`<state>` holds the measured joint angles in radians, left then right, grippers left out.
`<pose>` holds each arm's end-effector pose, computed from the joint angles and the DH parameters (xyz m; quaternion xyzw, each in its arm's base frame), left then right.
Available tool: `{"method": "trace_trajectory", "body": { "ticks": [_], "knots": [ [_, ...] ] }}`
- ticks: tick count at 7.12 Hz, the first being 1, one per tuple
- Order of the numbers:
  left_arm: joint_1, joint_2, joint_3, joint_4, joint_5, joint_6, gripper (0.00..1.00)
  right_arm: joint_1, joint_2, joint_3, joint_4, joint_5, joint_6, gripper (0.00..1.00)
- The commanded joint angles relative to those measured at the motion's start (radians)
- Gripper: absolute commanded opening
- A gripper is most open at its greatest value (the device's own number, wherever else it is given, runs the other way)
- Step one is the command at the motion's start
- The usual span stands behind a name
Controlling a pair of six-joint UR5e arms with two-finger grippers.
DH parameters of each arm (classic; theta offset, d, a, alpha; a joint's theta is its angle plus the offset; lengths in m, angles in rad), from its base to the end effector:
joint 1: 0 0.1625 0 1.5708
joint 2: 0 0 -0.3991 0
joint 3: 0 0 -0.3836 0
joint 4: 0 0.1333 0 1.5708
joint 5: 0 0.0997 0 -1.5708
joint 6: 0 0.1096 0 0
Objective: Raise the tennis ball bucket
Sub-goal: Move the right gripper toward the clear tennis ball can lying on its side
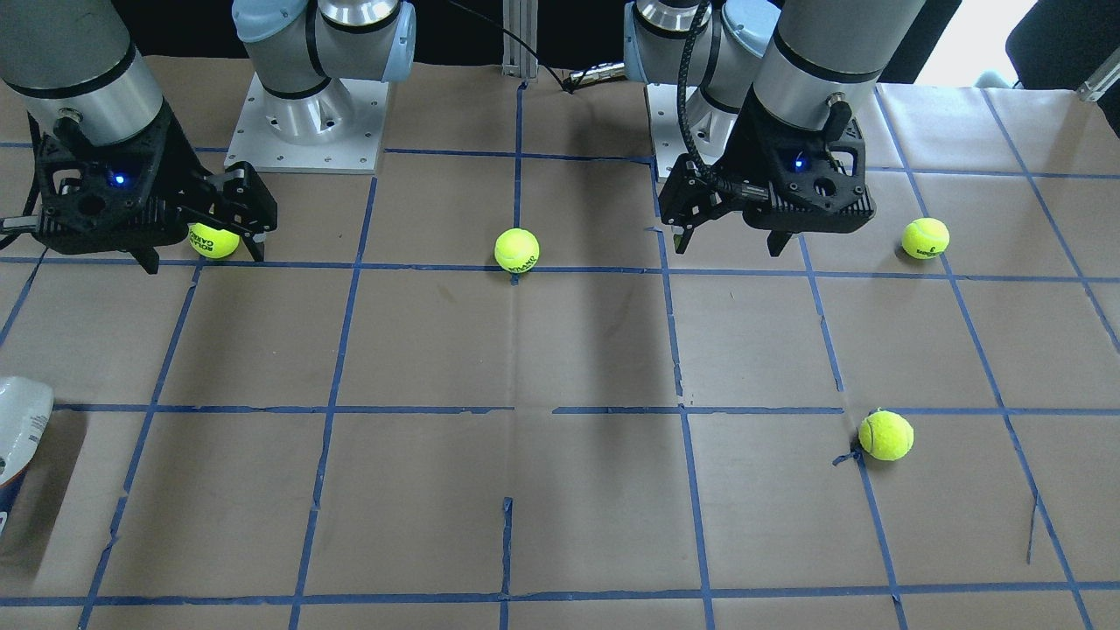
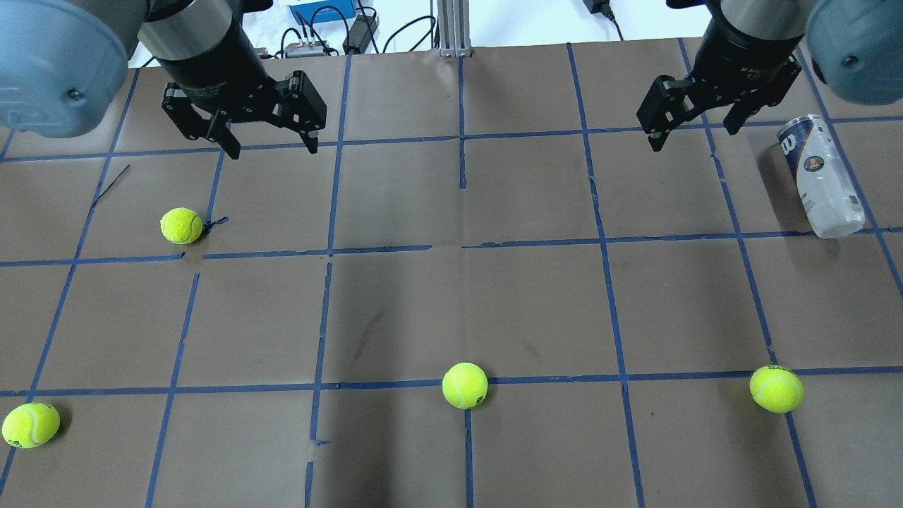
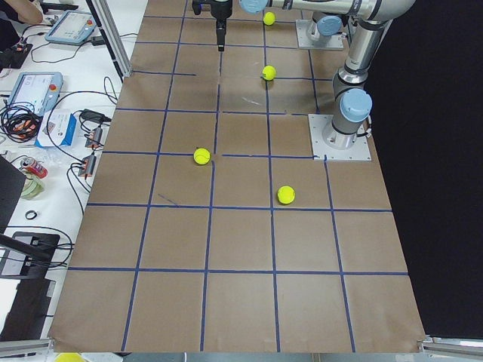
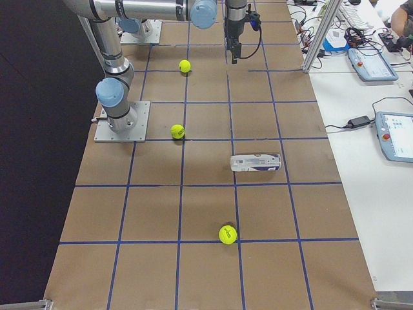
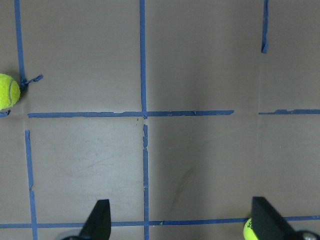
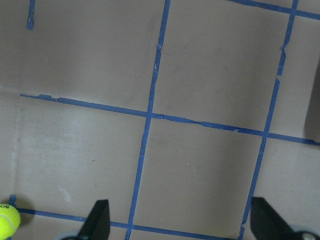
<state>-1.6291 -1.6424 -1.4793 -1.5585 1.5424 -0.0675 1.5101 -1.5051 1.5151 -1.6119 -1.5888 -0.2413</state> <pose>-0.1662 -0.5064 0.4619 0.0044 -0.9998 0.0152 0.0152 0.1000 -0.5199 0.4505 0.0900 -0.9958 0.0140 0.0112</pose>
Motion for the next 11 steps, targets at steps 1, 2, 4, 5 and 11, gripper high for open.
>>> {"method": "trace_trajectory", "body": {
  "ticks": [1, 2, 4, 5, 11],
  "knots": [
    [0.002, -0.001, -0.001, 0.0, -0.001, 0.0, 1.0, -0.002, 0.035, -0.022, 0.004, 0.027, 0.034, 1.0],
    [0.002, -0.001, 0.001, 0.0, -0.001, 0.001, 1.0, -0.019, 0.037, -0.024, 0.003, 0.029, 0.034, 1.0],
    [0.002, -0.001, 0.002, 0.0, 0.001, 0.0, 1.0, -0.094, 0.043, -0.036, 0.004, 0.04, 0.025, 1.0],
    [0.002, -0.001, 0.002, 0.0, 0.001, 0.0, 1.0, -0.12, 0.072, -0.064, 0.0, 0.026, 0.022, 1.0],
    [0.002, -0.001, 0.002, 0.0, 0.001, 0.0, 1.0, -0.373, 0.444, -0.162, -0.373, -0.126, -0.301, 1.0]
  ]
}}
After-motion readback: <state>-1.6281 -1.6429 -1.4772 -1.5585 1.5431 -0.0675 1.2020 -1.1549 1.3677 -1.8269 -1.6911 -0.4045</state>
